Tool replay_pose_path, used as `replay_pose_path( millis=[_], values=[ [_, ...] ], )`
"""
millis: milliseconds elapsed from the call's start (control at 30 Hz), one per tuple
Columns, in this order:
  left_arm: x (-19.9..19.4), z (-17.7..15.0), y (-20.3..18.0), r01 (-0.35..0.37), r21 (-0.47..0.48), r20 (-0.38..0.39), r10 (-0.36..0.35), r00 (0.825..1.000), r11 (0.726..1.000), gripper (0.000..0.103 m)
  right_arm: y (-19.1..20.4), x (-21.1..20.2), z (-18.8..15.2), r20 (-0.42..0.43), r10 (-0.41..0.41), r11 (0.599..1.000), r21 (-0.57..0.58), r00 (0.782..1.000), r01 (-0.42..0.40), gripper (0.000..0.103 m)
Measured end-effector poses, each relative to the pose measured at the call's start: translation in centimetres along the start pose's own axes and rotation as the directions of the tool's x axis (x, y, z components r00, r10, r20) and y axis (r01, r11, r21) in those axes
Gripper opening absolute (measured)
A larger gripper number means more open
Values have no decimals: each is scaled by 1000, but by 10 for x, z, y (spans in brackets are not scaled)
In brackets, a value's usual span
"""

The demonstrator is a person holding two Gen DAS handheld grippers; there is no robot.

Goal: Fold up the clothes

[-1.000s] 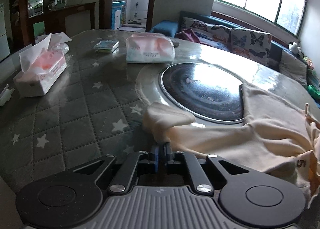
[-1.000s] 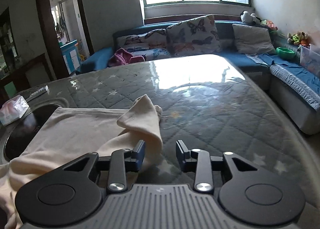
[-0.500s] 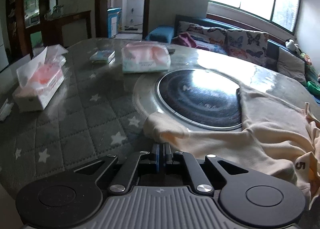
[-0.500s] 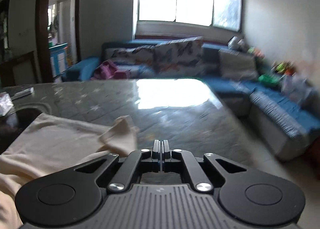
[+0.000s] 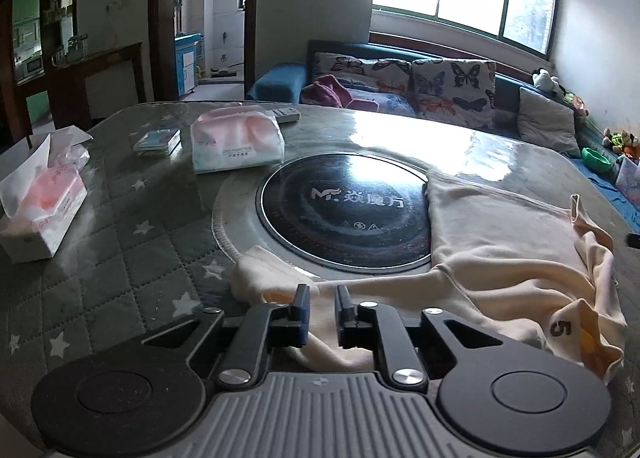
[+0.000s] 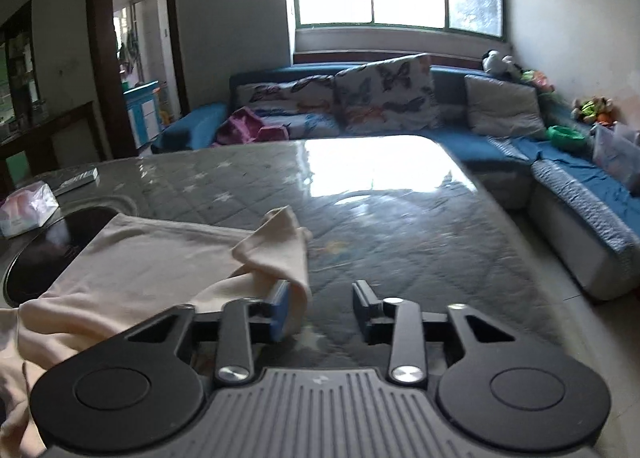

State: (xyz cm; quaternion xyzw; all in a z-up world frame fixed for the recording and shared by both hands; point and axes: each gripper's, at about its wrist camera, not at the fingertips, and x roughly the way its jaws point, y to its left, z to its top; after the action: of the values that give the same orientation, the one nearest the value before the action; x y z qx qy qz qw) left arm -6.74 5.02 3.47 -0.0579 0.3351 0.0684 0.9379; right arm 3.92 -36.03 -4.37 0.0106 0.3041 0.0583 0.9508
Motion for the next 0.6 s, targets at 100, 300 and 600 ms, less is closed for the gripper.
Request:
replay_pose_path(
  millis=[100, 300, 600],
  values=[
    [1, 1, -6, 9, 21, 0, -9, 1000, 1000, 32, 4, 20, -1, -12, -1, 1000, 3, 1000, 1, 35],
    [8, 2, -26, 64, 67, -13, -63, 998, 996, 40, 2, 48, -5, -28, 38, 998, 52, 999, -36, 34],
    [16, 2, -64, 158, 129, -27, -156, 987, 979, 43, 8, 30, -2, 41, 19, 1000, 4, 999, -19, 2]
  ],
)
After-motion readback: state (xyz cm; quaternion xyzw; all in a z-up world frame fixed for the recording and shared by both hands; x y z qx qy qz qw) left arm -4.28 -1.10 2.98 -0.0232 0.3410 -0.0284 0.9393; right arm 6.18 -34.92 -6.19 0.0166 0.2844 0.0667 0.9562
